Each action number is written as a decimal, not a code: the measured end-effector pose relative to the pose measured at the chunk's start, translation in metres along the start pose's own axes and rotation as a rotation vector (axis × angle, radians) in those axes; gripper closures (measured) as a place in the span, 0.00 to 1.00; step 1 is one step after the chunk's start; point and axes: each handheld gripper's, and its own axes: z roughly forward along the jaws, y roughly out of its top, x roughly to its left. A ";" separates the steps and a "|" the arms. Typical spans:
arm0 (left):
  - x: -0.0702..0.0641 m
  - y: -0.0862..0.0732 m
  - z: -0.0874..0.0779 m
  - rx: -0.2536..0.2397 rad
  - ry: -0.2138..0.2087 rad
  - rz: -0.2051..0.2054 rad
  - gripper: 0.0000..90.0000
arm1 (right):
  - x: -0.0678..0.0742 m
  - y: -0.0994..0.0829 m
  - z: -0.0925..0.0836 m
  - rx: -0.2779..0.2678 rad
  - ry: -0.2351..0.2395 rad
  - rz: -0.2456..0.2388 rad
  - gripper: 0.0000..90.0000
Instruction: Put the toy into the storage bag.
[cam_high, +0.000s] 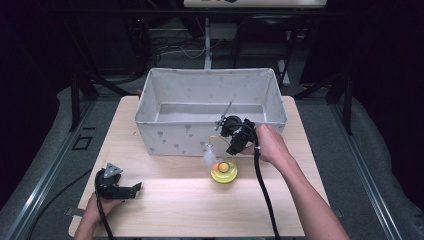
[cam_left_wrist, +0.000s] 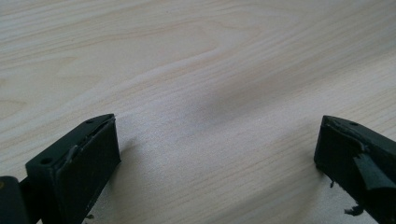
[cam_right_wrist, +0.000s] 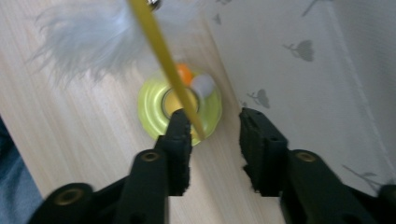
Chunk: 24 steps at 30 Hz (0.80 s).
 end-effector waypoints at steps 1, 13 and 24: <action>0.000 0.000 0.000 0.000 0.000 0.000 0.00 | 0.001 0.001 0.001 0.007 0.003 -0.005 0.74; 0.000 0.000 0.000 0.001 -0.001 0.001 0.00 | 0.003 0.006 0.004 0.020 0.033 -0.029 0.97; 0.000 0.000 0.000 -0.001 0.000 -0.001 0.00 | 0.009 0.014 0.002 0.010 0.059 -0.038 0.98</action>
